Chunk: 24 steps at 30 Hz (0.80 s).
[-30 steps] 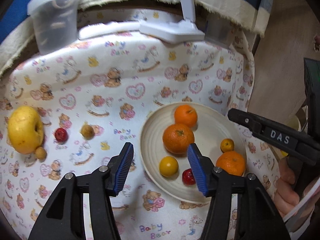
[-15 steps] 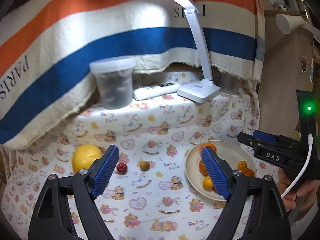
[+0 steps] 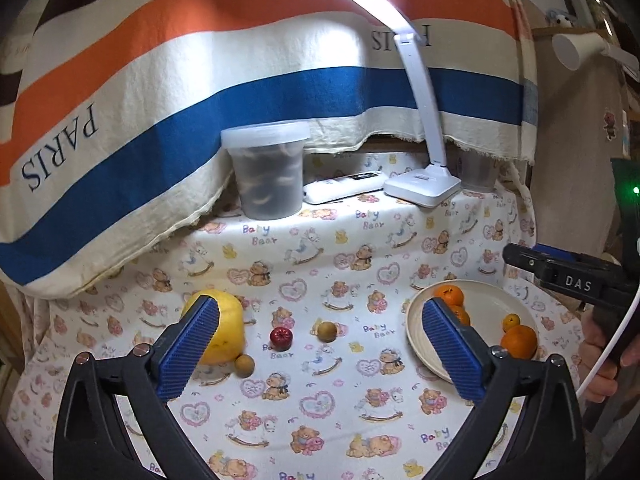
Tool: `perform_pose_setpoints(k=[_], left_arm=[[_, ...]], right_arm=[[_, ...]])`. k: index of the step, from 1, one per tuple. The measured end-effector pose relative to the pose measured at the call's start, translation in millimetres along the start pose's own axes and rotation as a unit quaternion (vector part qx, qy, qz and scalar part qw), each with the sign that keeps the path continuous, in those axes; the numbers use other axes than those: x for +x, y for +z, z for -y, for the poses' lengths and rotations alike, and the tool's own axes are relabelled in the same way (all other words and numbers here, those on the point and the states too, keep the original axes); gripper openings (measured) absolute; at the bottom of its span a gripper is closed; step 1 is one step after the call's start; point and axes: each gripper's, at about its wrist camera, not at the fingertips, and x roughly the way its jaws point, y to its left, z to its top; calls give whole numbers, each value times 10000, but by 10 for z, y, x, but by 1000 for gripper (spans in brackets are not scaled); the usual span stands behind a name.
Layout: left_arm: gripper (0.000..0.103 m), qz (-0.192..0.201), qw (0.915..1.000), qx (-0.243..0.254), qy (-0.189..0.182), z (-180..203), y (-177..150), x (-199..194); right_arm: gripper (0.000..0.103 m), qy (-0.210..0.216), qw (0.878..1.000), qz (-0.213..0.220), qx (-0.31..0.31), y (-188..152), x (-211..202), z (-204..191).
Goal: Organize fruits
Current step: 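Withdraw both open tools from the plate toward the remaining fruit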
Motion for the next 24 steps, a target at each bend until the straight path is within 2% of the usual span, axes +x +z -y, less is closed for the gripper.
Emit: perform_pose_setpoints(k=[7,10,17,20,24], left_arm=[[101,-54,9990,-397,218,-299,-22,73],[101,21,9978,-463,464,-416,-26,92],[99,-86,9949,-683,744,-663,-87,206],[95,-316,9926,-796,861,-759,-144,329],[91,-913,9858,-1178,778,-891,-276,544]], right_arm=[[68,-44,9999,-67,-76,-33,53,-39],[68,-77,9997,-63,-224,-60,57,-115],[68,61,9987,-71,-509,-158,76,-332],[68,98,9979,-173,-620,-220,139,-414],[68,199,9954,-282,-896,-355,213,-592]])
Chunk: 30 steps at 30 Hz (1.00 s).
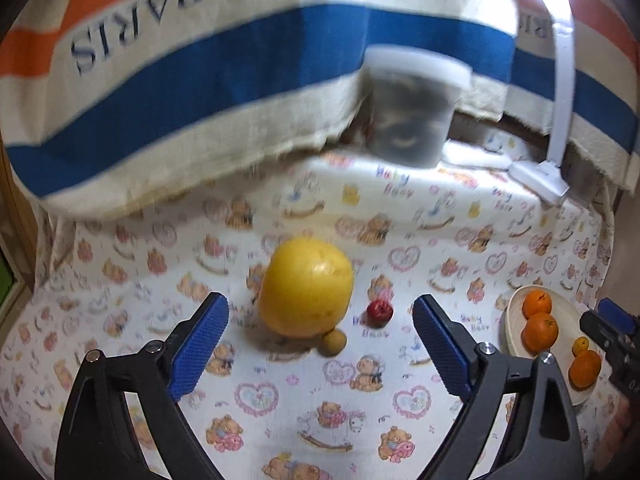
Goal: Organize fruits
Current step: 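Withdraw both open tools from the plate toward the remaining fruit, then grasp a small brown fruit with the left tool while the right tool grasps another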
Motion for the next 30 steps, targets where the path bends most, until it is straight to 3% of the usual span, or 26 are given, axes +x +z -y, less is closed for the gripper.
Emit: perform_pose_setpoints(k=[7,9,13,18,20,30], left_arm=[[71,-1033,9902,-750,-569,-188,-160,438],[66,-1211,9881,-757,-565,-175,-209,523],[56,-1339,9876,-599,-560,-77,-247,631],[44,-1446,9853,-716,-567,-54,-257,828],[35,-1496,9831,-836,-650,-81,-267,887],[31,-1381,9841,-914,-645,-116,-280,932]], right_arm=[[68,-42,9994,-109,-337,-98,81,-217],[68,-38,9993,-164,-339,-115,110,-232],[68,-84,9989,-236,-390,-145,156,-253],[68,-115,9986,-251,-441,-165,165,-278],[68,-115,9985,-250,-463,-164,163,-285],[68,-249,9980,-267,-506,-181,199,-289]])
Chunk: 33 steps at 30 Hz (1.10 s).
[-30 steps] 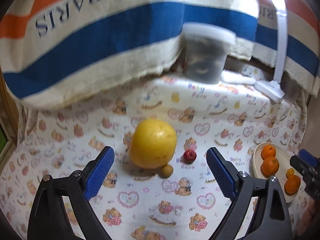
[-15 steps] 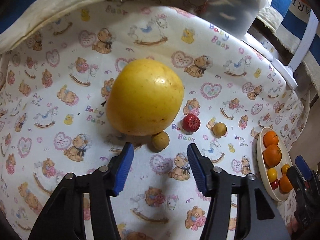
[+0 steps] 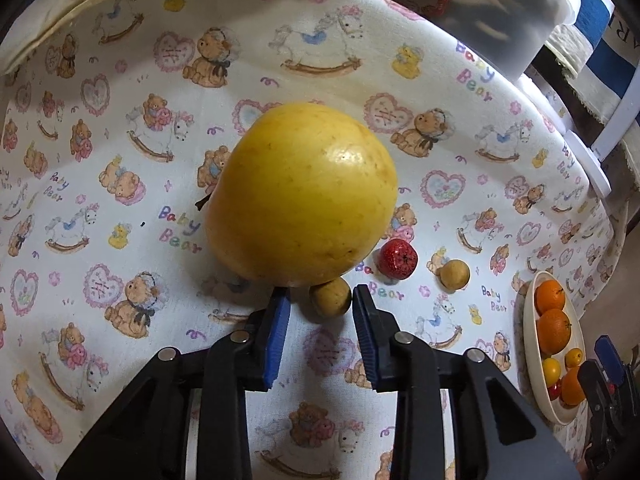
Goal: Organize fruits
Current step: 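Grasp a small brown fruit with the left tool while the right tool grasps another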
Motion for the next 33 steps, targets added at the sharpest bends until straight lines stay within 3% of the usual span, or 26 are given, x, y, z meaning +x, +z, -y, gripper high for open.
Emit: perform_pose_setpoints(k=[5,11,16,25,30,33], left_arm=[[21,-28,9994,-107,-333,-57,-7,27],[21,39,9998,93,-174,31,-26,57],[21,37,9997,121,-201,44,-33,65],[21,38,9997,77,-248,43,-23,84],[22,42,9996,41,-288,31,-28,76],[22,48,9996,35,-271,25,-34,70]], right_arm=[[68,20,10000,-16,16,-5,12,9],[67,174,9998,-59,-5,27,27,-55],[58,403,9985,-346,114,101,141,-133],[53,475,9958,-729,268,361,572,-438],[48,126,9948,-952,354,504,939,-645],[44,239,9916,-1128,594,545,1102,-650]])
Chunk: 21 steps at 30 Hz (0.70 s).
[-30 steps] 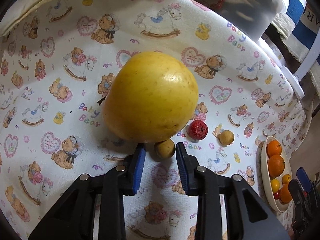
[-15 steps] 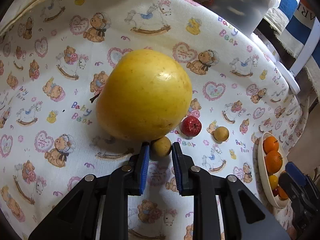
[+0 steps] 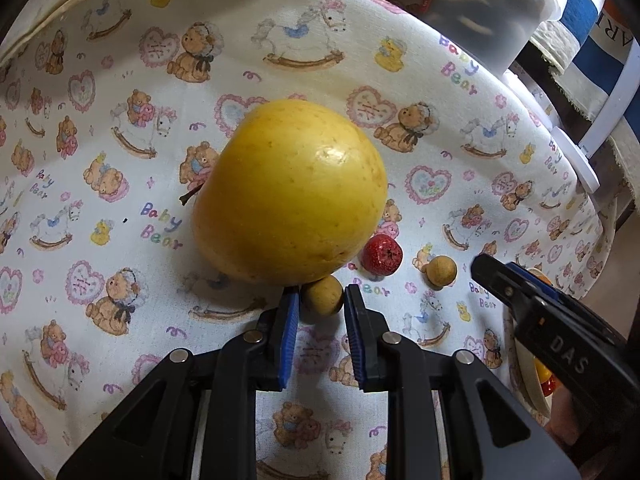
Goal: Organize fruits
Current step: 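Grasp a small brown fruit with the left tool while the right tool grasps another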
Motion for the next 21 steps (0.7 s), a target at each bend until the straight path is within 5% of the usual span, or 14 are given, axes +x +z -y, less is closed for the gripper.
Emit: perform_pose_setpoints(k=[15,21], left_arm=[[22,2,10000,-6,-11,-3,-4,-14],[21,9,10000,-50,-28,-18,-17,-26]], right_arm=[[36,446,9988,-185,106,-16,323,44],[24,714,9970,-251,143,-22,419,44]])
